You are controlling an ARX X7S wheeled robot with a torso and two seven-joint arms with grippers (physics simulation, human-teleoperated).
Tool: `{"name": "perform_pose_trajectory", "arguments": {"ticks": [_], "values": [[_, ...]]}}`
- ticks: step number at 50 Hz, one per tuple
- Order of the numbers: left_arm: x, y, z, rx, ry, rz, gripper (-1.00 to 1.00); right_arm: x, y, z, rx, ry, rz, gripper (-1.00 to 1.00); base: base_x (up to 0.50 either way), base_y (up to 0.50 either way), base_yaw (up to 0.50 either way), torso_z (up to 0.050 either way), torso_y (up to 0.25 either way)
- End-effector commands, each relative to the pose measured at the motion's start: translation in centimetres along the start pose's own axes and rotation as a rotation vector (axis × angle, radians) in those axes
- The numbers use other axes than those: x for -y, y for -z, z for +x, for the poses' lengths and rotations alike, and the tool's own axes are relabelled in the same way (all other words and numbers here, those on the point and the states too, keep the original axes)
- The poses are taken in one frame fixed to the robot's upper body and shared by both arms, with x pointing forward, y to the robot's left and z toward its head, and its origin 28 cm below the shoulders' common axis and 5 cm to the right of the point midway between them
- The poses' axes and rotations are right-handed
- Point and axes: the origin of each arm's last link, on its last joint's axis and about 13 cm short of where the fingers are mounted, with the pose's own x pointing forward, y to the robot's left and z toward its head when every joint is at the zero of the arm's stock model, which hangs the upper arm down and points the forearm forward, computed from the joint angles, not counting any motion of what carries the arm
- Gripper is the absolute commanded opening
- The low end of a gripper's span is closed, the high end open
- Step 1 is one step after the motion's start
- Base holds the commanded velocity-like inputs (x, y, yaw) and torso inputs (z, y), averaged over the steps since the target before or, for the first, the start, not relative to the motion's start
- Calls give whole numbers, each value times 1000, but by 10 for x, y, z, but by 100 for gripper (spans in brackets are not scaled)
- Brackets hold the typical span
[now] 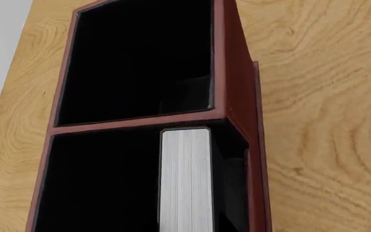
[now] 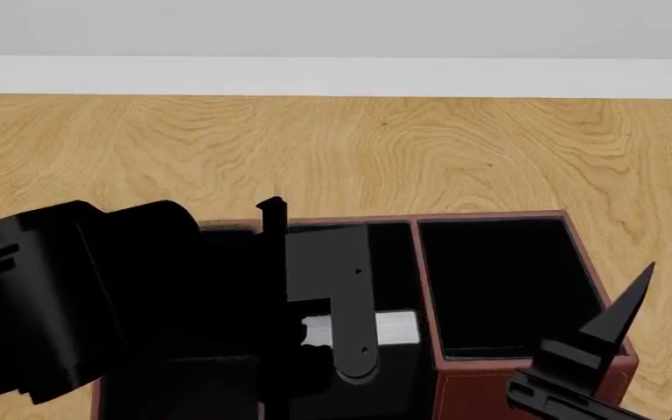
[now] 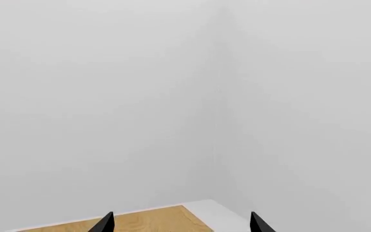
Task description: Pick up the book and place it in the back compartment of the caddy.
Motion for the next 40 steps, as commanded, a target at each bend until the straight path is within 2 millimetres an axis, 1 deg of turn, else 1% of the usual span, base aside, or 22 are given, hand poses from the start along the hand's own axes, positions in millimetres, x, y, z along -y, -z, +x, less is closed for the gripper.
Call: {"name": "perform_pose_trajectory", "arguments": {"ticks": [1,19,23,27,40], "values": [[-5,2,4,7,-59,5,-100,-2,-1,1,-4,-3,-2,100,0,0,0,0,10],[-4,3,16,12,-53,4,-100,-1,4,1,-7,-8,-6,100,0,0,0,1,1],[-3,4,18,10,-48,3,-100,-3,1,1,-7,-10,-5,100,0,0,0,0,0],[-2,6,20,11,-44,1,-100,-2,4,2,-7,-12,-5,100,0,0,0,0,3],[-4,12,28,-9,-54,13,-100,-4,6,3,-11,-20,-6,100,0,0,0,0,1]]}}
